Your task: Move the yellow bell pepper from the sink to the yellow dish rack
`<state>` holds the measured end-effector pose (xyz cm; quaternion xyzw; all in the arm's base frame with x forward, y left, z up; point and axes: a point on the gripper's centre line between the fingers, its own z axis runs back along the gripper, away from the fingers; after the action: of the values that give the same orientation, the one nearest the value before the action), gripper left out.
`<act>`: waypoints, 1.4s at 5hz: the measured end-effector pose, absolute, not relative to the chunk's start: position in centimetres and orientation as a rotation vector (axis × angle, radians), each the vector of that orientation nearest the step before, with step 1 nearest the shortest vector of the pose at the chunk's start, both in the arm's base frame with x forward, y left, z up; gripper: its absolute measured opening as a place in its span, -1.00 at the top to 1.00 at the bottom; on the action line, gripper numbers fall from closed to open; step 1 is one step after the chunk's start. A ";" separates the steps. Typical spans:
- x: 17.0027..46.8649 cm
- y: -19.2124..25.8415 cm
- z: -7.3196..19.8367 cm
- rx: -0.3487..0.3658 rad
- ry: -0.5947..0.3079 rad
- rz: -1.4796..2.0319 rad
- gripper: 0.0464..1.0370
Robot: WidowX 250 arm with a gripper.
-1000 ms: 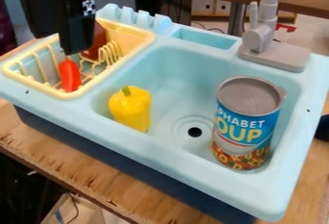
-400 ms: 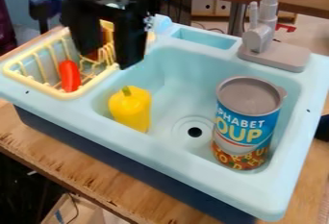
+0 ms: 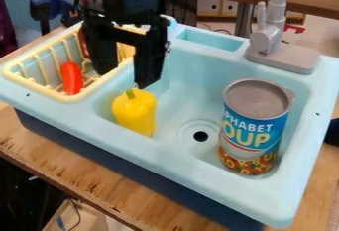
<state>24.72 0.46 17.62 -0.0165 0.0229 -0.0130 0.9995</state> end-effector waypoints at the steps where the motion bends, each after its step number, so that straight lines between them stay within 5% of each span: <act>1: 25.1 0.8 16.7 -0.012 0.075 0.004 -0.94; 3: 25.7 0.4 15.5 0.052 0.121 0.050 -0.86; 5: 26.2 -0.7 14.2 0.077 0.143 0.059 0.29; 6: 26.7 -0.8 14.0 0.065 0.120 0.068 0.68; 7: 26.6 -0.8 14.0 0.063 0.125 0.070 0.84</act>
<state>26.64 -0.84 13.96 0.0313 0.0623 0.0348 0.9970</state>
